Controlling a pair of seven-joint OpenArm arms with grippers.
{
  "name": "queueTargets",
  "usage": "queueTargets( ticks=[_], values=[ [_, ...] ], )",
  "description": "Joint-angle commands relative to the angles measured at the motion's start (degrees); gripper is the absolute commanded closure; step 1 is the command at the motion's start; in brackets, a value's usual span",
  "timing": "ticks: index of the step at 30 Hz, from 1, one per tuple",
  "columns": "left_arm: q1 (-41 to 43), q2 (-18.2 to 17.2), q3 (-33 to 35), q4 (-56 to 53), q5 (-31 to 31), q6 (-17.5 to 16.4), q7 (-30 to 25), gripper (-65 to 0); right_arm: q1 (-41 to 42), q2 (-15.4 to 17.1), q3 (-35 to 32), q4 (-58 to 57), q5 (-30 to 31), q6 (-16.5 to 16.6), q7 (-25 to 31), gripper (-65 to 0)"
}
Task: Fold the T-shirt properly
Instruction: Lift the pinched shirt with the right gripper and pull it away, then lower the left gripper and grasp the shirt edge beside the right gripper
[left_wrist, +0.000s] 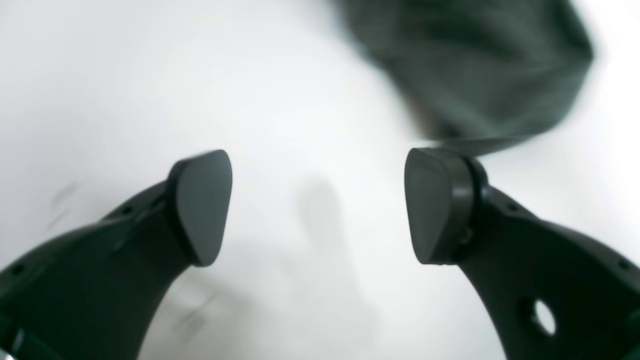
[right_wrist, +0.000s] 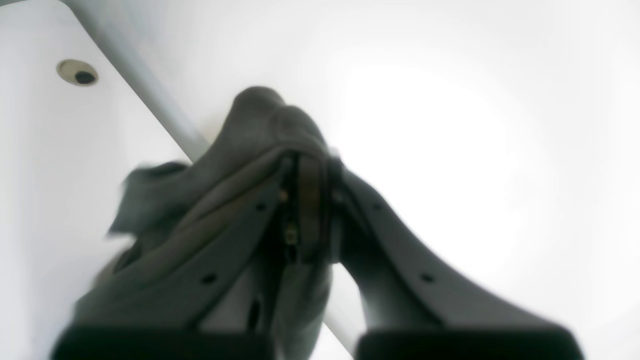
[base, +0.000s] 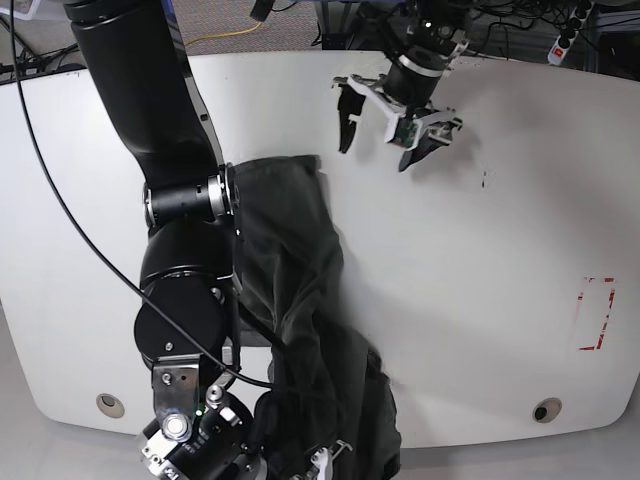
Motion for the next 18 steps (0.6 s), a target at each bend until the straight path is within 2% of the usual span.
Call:
queueTargets(
  ticks=[1,5,12,18],
  values=[
    [-2.3,0.6,2.2,-1.2,-0.2,0.0,1.4,-50.4,2.7,-0.1,0.0,0.8,0.1,-0.6,1.5,0.0],
    [-5.5,2.8,3.2,-4.3,-0.2,0.0,2.0,-50.4,2.3,-0.1,0.0,0.8,0.1,-0.6,1.5,0.0],
    [-9.2,3.2,3.4,-9.9,-0.5,0.0,2.0,-50.6,0.9,0.1,0.0,0.8,0.1,-0.6,1.5,0.0],
    [-13.5,5.2,3.2,-15.2,-4.9,0.0,2.0,-50.6,-0.1,0.3,0.0,0.8,0.1,-0.6,1.5,0.0]
  ],
)
